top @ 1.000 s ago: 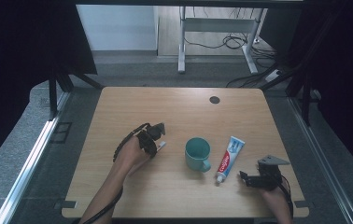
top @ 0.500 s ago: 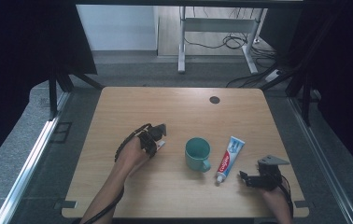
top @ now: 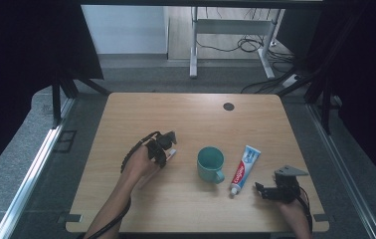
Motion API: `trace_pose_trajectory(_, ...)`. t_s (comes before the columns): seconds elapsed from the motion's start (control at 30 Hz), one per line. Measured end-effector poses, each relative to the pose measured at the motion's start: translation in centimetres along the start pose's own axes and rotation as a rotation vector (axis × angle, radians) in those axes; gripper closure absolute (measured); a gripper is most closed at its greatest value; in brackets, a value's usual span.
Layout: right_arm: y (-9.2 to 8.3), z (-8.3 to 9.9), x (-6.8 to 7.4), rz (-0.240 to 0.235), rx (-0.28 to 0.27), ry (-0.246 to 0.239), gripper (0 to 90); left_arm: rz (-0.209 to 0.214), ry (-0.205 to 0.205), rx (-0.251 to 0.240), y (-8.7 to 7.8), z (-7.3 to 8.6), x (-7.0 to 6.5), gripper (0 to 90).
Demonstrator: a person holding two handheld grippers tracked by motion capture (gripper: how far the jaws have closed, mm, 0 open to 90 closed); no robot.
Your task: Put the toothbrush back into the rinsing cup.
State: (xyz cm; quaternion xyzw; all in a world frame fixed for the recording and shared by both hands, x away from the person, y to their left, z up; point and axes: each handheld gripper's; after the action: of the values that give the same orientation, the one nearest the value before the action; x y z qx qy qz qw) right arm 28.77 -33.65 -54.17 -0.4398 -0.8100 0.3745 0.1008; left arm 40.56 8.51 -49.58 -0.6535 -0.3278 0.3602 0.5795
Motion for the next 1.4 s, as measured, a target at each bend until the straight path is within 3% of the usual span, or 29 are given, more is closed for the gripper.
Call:
trace_pose_trajectory(0.67, 0.0, 0.0, 0.0, 0.001, 0.001, 0.000, 7.7, 0.071, 0.028, -0.142, -3.1, 1.0, -0.3, 85.2)
trace_pose_trajectory(1.03, 0.0, 0.0, 0.0, 0.001, 0.000, 0.000, 7.7, 0.118, 0.077, -0.243, -5.0, 1.7, -0.6, 85.3)
trace_pose_trajectory(1.4, 0.0, 0.0, 0.0, 0.001, 0.000, 0.000, 7.7, 0.158, 0.144, -0.377, -8.1, 2.5, -1.6, 85.2)
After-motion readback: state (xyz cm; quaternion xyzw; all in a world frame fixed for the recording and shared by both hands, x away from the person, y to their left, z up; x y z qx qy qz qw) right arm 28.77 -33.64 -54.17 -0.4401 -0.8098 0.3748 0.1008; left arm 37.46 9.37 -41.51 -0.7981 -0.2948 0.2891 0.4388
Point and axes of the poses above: each handheld gripper's, and its own axes: y roughly forward along the jaws, z roughly out of its underside, x roughly to its left, and after that the axes turned 13 degrees about -y, right-handed
